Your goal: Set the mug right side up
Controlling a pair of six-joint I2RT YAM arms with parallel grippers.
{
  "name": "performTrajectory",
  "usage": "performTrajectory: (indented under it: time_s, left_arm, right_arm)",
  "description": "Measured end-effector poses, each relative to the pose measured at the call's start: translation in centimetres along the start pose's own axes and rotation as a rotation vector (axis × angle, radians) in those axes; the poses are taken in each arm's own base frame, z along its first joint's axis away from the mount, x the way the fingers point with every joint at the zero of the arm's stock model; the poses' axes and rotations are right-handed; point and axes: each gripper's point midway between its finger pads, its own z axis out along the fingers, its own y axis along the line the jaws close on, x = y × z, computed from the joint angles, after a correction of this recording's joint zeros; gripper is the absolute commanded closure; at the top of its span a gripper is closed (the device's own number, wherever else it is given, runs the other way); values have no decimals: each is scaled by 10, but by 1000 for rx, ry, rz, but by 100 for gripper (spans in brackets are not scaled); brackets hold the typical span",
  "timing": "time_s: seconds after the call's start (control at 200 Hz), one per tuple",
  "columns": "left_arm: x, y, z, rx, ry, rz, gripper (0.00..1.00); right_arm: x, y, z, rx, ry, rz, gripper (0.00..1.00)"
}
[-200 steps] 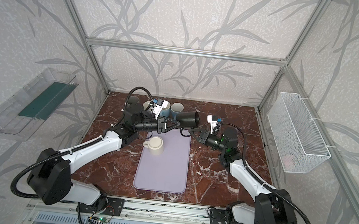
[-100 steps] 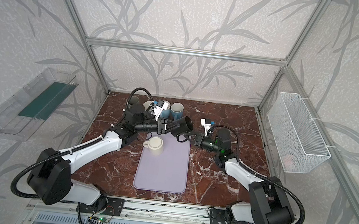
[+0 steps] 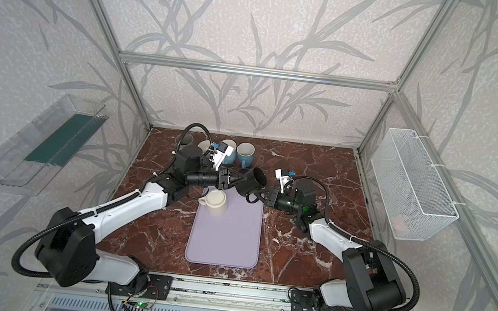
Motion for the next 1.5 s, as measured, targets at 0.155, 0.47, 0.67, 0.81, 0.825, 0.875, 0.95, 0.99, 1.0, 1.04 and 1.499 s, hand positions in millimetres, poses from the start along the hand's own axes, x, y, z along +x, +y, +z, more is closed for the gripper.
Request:
performTrajectory:
  time_s: [0.155,0.47,0.67,0.81,0.825,0.875,0.95,0.99,1.0,1.04,1.499]
  left_arm:
    - [0,-4,-7,-13,0,22,64]
    - [6,0,-10,-50,18,29,65]
    - [4,-3,-16,-67,9,51,65]
    - [3,-5,-21,-75,3,64,65]
    - [3,-5,-21,-76,3,65,65]
    - [3,-5,-23,-82,3,64,65]
    - [3,-4,-24,-95,1,65,65]
    - [3,-3,-24,-100,0,65,65]
    - [3,-3,-24,-101,0,66,65]
    - [3,-2,-25,-106,0,65,65]
    - [-1,0,-40,-171,-24,81,65]
  right_arm:
    - [-4,-6,1,46,-3,-49,100]
    - [-18,-23,14,108,-10,-136,100]
    - [-17,-43,19,169,3,-147,100]
    - [-24,-46,22,194,-4,-176,100]
    - [-25,-47,22,196,-4,-179,100]
    - [-28,-48,23,202,-8,-191,100]
    - [-31,-50,25,211,-11,-203,100]
    - [-32,-52,26,217,-9,-208,100]
    - [-32,-52,26,219,-10,-208,100]
    - [-33,-54,27,226,-8,-210,100]
    - [-66,-76,23,329,-32,-266,100]
